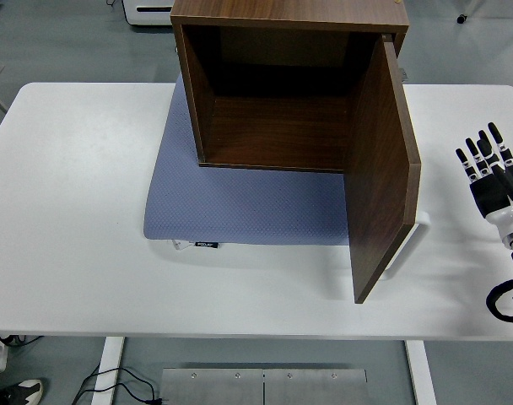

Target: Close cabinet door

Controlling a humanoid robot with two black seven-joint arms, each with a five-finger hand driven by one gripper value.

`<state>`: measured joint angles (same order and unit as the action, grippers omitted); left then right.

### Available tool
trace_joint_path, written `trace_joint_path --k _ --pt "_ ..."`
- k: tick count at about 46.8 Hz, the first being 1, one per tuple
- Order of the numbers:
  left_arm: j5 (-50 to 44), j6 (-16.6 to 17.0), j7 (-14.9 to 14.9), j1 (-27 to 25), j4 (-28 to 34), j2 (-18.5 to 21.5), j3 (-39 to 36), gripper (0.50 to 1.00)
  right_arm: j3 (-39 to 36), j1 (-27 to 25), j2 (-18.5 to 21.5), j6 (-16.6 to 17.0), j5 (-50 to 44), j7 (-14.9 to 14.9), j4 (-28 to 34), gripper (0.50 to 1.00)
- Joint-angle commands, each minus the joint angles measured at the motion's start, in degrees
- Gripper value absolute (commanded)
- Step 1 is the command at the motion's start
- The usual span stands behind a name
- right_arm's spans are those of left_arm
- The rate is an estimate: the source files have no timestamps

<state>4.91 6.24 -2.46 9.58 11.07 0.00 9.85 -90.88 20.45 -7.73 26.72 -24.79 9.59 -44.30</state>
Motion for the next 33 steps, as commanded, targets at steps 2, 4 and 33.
trace_joint_path --k 2,4,33 --pt "0.01 0.00 -0.09 0.00 0.01 0.00 -0.09 1.000 0.09 -0.06 -0.01 0.00 0.00 -0.01 0.01 1.000" --pt "0.01 0.00 -0.09 0.00 0.01 0.00 -0.09 1.000 0.00 -0.06 0.08 0.00 0.00 -0.01 0.01 1.000" --pt "-0.07 0.09 -0.09 0.00 0.01 0.00 0.00 1.000 -0.35 -0.14 -0.62 0.09 0.00 -0.09 0.01 1.000"
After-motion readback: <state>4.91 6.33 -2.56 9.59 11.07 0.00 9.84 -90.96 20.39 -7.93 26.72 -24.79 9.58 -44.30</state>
